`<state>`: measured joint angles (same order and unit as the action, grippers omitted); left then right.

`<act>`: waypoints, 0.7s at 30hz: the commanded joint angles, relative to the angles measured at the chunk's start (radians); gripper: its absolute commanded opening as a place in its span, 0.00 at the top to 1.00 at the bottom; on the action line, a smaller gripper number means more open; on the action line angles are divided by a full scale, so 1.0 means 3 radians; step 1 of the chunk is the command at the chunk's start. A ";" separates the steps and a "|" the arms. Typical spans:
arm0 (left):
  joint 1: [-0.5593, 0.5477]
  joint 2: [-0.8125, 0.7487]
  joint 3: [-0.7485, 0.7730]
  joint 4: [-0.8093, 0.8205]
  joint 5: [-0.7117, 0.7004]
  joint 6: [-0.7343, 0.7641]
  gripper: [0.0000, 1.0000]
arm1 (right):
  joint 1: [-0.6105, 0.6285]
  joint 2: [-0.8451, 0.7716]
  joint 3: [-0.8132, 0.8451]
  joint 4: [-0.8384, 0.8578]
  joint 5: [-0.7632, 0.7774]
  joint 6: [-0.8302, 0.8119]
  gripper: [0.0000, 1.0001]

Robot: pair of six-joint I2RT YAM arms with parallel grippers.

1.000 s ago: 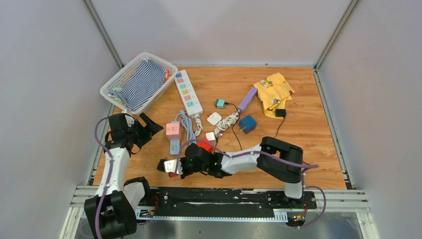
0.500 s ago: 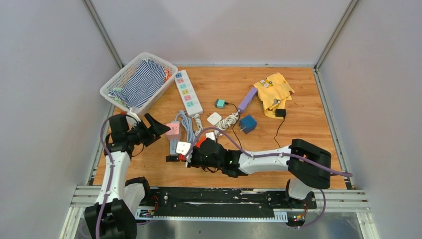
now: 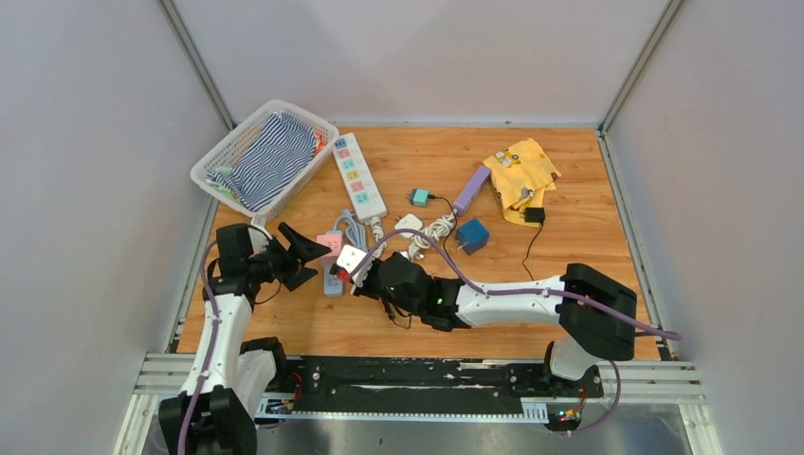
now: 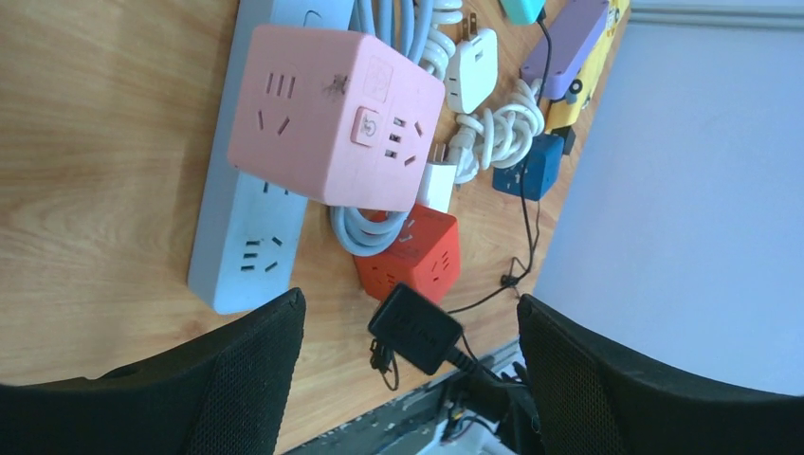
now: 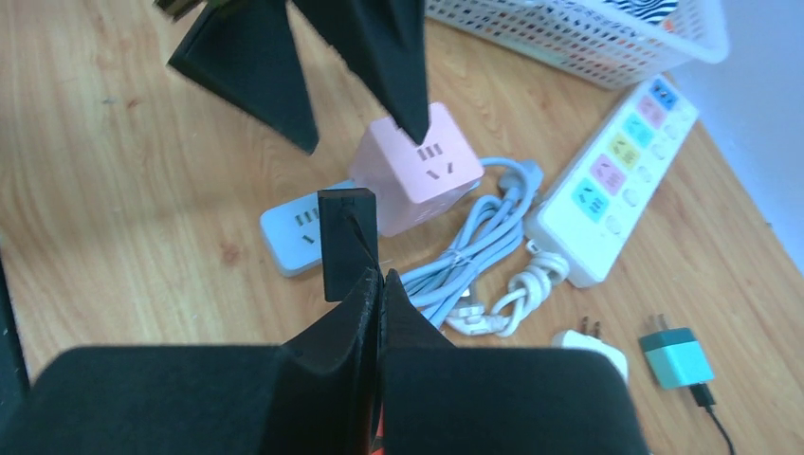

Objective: Insert the plug
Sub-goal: Pick up the plug from the corner of the board.

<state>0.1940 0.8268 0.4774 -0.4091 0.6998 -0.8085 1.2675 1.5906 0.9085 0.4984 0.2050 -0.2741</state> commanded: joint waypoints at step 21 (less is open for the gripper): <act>-0.0094 -0.0044 -0.0025 -0.0184 0.0214 -0.1135 0.23 | -0.0032 0.0108 0.0274 0.0385 -0.0010 -0.0256 1.00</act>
<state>0.1726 0.8246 0.4595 -0.4210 0.7052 -1.0996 1.2671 1.6077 0.9890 0.5587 0.2356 -0.3378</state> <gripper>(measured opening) 0.766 0.009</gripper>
